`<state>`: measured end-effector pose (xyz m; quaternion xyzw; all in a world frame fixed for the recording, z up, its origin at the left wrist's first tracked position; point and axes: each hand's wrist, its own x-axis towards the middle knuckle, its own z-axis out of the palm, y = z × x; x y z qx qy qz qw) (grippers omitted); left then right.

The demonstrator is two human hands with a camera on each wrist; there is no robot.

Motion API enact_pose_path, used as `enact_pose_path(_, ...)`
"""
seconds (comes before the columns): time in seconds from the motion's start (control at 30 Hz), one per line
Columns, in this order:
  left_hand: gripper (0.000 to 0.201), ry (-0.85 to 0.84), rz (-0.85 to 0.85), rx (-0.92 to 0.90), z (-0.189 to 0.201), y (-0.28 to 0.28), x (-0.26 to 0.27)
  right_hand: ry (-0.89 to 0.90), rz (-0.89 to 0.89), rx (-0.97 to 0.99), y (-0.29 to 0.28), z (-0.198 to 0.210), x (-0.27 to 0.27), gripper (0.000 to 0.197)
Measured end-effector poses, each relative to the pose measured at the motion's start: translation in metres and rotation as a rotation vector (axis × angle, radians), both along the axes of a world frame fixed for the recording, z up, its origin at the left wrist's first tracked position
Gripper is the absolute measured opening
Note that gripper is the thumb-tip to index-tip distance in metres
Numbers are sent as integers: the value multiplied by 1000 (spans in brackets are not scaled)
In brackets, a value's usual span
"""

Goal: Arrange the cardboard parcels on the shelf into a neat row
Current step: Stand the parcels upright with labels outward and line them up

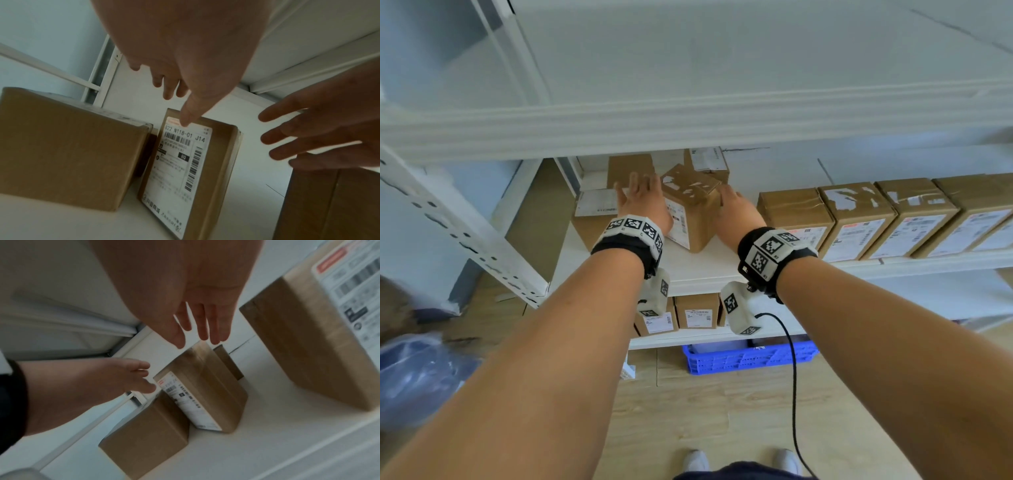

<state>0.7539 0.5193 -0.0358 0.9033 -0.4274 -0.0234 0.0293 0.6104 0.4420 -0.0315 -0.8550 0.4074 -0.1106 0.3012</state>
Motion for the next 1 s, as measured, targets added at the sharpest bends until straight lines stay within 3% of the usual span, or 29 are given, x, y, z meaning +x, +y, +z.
enact_pose_path(0.37, 55, 97, -120, -279, -7, 7, 4, -10, -79, 72, 13, -20, 17, 60)
enact_pose_path(0.6, 56, 293, -34, -392, -9, 12, -6, -5, -103, 75, 10, -20, 12, 64)
enact_pose_path(0.73, 58, 301, -7, -394, -9, 16, -8, 12, -59, 81, 10, -21, 15, 66)
enact_pose_path(0.87, 51, 174, -30, -355, -13, 25, 2, 11, -30, 93, 14, -22, 28, 63)
enact_pose_path(0.93, 57, 121, -2, -320, -18, 29, 10, 8, -21, 100, 18, -21, 35, 65)
enact_pose_path(1.0, 70, 169, 53, -248, -24, 32, 19, 6, -21, 118, 22, -22, 41, 70)
